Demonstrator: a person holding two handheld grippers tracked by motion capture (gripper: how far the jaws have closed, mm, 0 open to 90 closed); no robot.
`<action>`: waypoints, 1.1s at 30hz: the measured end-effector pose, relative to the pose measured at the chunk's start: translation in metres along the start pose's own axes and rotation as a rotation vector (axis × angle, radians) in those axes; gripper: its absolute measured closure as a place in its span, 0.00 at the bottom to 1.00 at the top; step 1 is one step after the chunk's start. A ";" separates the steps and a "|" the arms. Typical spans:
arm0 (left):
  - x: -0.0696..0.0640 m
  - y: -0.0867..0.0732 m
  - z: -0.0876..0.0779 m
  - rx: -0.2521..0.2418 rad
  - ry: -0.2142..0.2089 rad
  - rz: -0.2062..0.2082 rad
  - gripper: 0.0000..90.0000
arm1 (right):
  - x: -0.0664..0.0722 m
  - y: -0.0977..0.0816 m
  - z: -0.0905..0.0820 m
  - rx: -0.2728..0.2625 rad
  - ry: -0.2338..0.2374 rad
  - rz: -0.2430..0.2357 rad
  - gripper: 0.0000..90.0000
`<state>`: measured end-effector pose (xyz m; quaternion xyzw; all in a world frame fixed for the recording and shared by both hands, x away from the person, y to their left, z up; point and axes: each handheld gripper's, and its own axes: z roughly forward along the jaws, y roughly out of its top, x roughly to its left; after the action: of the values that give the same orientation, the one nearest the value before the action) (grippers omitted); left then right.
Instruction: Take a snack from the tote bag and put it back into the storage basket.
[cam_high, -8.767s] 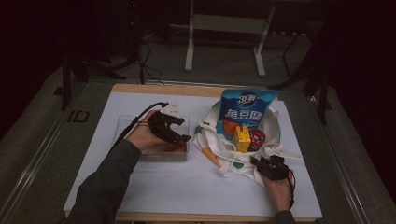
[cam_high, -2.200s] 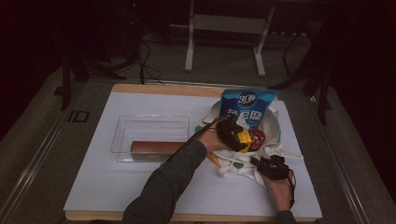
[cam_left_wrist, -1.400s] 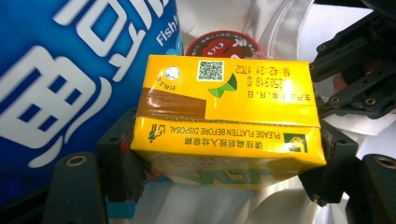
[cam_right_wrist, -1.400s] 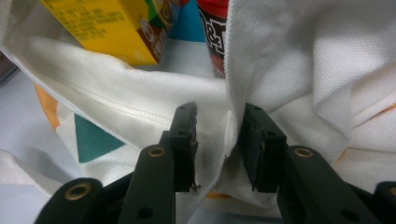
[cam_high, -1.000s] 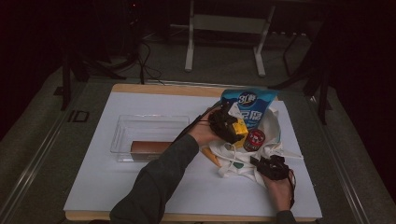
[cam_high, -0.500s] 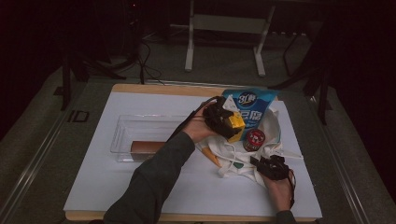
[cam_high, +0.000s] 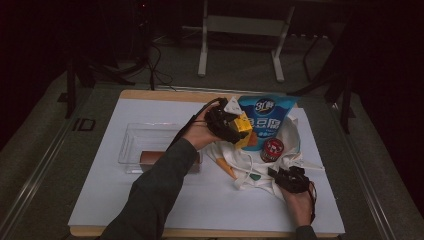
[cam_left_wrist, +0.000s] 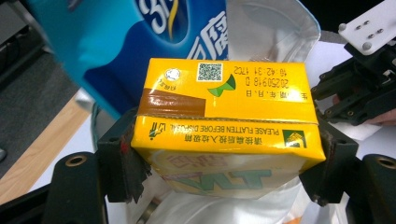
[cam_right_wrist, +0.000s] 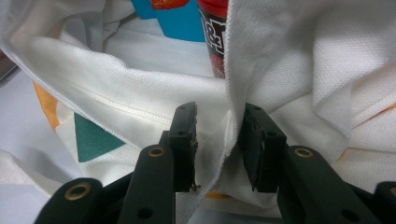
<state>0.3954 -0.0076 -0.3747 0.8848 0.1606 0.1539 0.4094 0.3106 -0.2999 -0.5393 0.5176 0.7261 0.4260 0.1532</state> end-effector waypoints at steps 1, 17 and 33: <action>0.001 -0.001 -0.002 -0.001 0.001 -0.004 0.31 | 0.000 0.000 0.000 0.000 0.001 0.001 0.74; 0.014 -0.026 -0.026 0.008 0.039 -0.034 0.31 | 0.000 0.000 0.000 0.001 -0.001 -0.003 0.74; 0.021 -0.044 -0.040 0.023 0.062 -0.053 0.31 | 0.000 0.000 0.000 0.001 -0.001 -0.003 0.74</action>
<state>0.3915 0.0553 -0.3810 0.8797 0.1983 0.1685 0.3980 0.3106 -0.2999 -0.5393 0.5167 0.7270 0.4251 0.1542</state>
